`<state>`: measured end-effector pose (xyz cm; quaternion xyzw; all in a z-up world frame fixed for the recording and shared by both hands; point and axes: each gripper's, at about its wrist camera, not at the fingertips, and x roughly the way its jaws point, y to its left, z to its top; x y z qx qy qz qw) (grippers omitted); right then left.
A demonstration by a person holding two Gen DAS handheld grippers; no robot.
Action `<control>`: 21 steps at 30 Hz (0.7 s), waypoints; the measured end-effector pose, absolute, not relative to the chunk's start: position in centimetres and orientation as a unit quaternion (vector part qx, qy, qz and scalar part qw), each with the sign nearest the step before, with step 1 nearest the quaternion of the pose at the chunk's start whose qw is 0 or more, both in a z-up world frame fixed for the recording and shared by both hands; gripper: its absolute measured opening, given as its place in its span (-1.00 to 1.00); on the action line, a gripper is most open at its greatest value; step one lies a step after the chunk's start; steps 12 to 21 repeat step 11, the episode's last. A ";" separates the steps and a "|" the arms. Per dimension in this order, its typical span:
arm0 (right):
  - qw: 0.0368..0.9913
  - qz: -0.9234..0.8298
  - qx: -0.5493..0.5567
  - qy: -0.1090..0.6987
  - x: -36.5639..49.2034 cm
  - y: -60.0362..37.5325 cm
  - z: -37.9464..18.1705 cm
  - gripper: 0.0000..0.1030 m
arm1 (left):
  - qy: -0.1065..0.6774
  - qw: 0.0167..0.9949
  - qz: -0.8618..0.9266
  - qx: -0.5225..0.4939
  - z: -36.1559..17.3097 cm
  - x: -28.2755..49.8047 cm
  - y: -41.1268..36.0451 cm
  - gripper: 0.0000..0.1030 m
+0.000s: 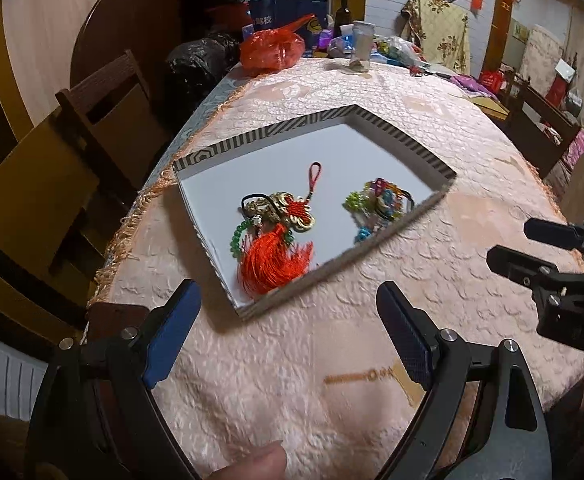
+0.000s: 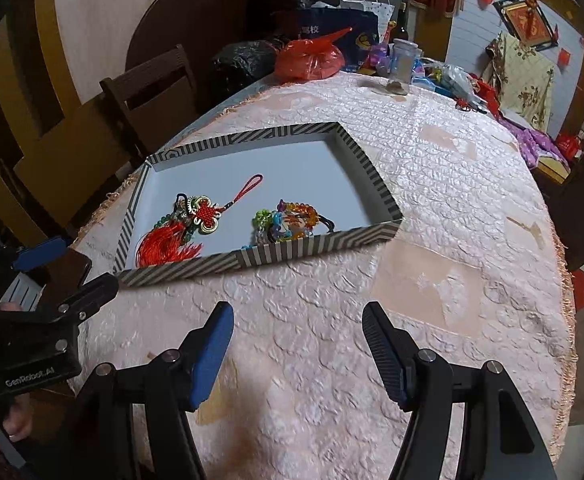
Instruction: Organize jewelry
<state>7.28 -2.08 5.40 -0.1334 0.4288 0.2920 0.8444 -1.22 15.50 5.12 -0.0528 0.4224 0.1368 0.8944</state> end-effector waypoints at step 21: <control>0.849 0.294 -0.135 0.419 5.4 -2.7 6.7 0.25 | 0.404 0.904 0.137 -0.034 6.9 -3.0 13.8 0.73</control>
